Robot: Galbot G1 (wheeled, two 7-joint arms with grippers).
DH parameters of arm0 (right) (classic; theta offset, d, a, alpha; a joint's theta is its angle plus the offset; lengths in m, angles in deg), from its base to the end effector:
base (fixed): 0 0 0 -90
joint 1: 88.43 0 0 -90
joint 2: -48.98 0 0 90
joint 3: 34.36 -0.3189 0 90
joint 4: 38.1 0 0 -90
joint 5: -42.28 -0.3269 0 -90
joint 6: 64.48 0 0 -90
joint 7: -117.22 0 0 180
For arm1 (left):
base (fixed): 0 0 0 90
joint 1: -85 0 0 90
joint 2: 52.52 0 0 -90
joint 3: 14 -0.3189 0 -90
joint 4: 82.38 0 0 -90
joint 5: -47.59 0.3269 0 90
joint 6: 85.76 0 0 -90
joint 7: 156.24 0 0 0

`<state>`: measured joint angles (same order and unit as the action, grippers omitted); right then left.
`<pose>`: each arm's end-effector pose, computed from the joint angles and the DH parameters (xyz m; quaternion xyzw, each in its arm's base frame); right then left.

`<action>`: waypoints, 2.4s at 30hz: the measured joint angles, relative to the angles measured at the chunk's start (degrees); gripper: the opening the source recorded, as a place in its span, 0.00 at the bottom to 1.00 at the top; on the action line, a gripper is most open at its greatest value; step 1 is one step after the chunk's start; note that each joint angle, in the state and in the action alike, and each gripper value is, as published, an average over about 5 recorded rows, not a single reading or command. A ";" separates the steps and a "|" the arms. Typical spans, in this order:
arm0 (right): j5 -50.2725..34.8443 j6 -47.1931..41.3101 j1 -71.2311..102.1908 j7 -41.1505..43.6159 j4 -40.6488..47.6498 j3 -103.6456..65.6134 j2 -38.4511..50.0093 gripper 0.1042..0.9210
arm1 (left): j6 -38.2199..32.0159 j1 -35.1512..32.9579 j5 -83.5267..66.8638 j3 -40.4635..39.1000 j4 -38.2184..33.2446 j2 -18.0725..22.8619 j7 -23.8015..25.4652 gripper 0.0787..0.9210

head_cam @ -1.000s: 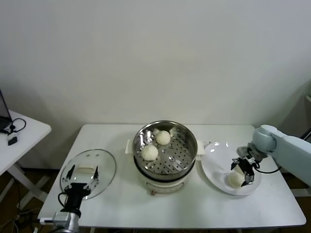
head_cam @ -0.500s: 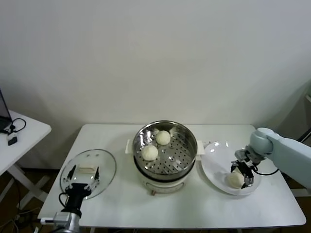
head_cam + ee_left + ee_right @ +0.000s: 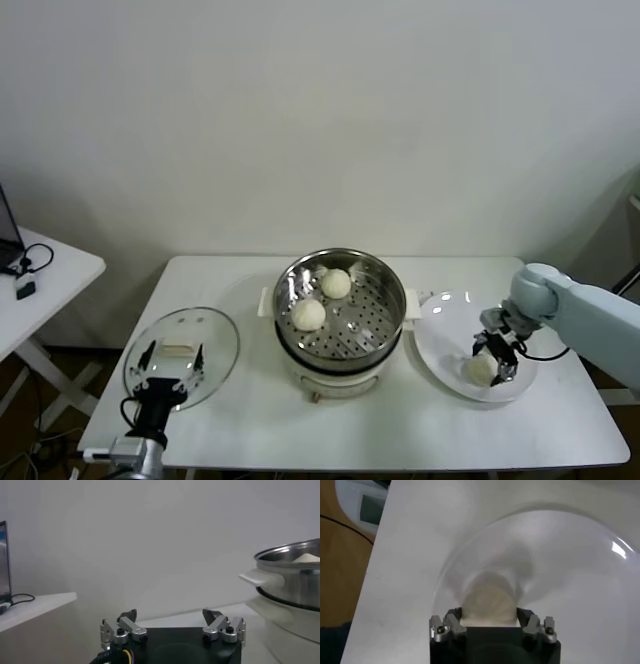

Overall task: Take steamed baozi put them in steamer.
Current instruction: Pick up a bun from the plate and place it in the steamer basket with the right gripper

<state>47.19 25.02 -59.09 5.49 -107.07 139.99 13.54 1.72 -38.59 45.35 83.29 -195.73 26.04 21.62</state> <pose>0.4509 -0.1793 -0.2190 0.5797 -0.4471 0.5284 0.4300 0.1495 0.0749 -0.3130 0.0262 -0.9930 -0.0995 0.0585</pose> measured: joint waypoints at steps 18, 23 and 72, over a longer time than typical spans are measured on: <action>1.26 7.83 -19.21 2.46 -10.05 6.73 0.89 0.76 | 0.14 0.33 0.55 -0.87 0.29 -0.76 0.16 0.88; 4.31 13.03 -28.81 2.95 -14.22 9.77 -1.49 0.76 | 0.39 0.56 0.91 -1.37 -0.02 -0.99 0.07 0.88; 14.11 26.27 -26.46 3.06 -24.76 17.47 -26.05 0.76 | 0.84 -0.75 -4.29 -0.47 -0.18 -2.31 0.19 0.88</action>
<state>61.31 51.29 -85.55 8.54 -131.83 157.46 -12.51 2.56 -39.34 41.06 82.82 -195.91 23.73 21.80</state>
